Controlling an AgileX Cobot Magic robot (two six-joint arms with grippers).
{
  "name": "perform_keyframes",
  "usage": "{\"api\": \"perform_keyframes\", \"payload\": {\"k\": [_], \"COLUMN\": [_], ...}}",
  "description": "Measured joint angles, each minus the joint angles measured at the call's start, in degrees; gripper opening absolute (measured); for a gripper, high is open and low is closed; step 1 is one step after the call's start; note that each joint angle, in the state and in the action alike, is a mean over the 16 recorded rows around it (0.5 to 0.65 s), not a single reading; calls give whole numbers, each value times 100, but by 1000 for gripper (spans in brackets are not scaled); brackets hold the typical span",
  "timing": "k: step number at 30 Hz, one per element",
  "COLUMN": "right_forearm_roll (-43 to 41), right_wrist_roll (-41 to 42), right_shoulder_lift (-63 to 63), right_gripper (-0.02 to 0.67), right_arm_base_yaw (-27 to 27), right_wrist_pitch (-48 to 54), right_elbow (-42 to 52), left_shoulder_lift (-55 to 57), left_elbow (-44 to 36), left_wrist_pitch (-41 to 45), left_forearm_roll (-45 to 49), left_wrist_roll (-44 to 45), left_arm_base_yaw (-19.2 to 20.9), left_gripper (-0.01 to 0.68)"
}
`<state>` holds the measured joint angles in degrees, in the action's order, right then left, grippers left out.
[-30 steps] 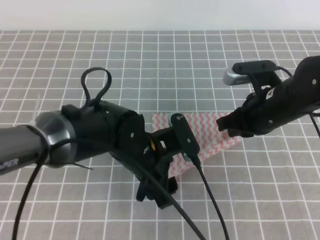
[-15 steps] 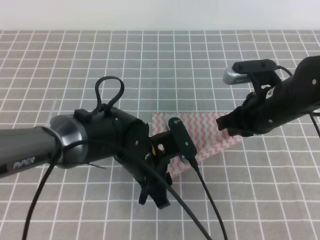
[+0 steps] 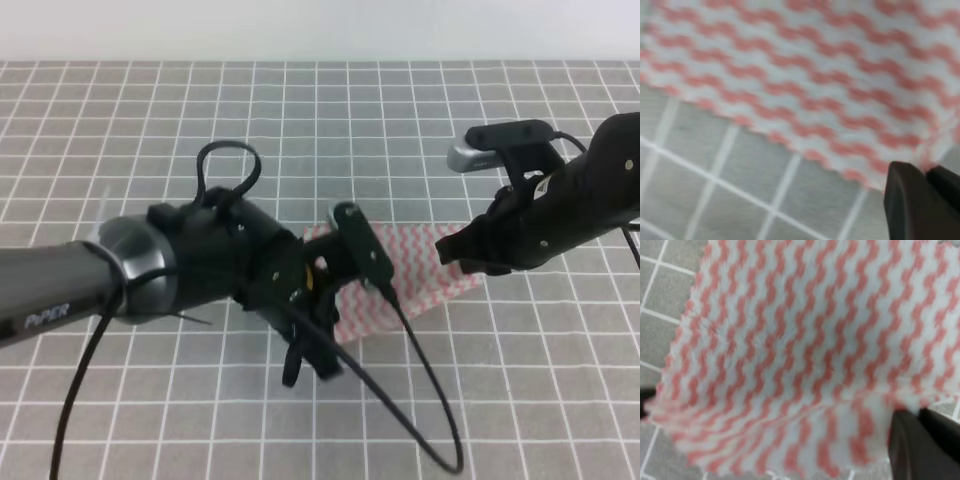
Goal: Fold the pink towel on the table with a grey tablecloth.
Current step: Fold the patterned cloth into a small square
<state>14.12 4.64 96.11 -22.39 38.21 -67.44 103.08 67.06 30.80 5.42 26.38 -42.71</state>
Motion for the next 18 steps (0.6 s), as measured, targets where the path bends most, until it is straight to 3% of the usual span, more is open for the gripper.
{"api": "perform_keyframes", "payload": {"k": [18], "right_forearm_roll": [-159], "right_wrist_roll": [-50], "right_shoulder_lift": [50], "right_gripper": [-16], "right_arm_base_yaw": [-6], "right_wrist_pitch": [141], "right_elbow": [1], "left_shoulder_lift": [8], "left_elbow": [226], "left_wrist_pitch": [-342], "left_forearm_roll": [529], "left_wrist_roll": [-757], "left_arm_base_yaw": [146], "left_gripper": [0]}}
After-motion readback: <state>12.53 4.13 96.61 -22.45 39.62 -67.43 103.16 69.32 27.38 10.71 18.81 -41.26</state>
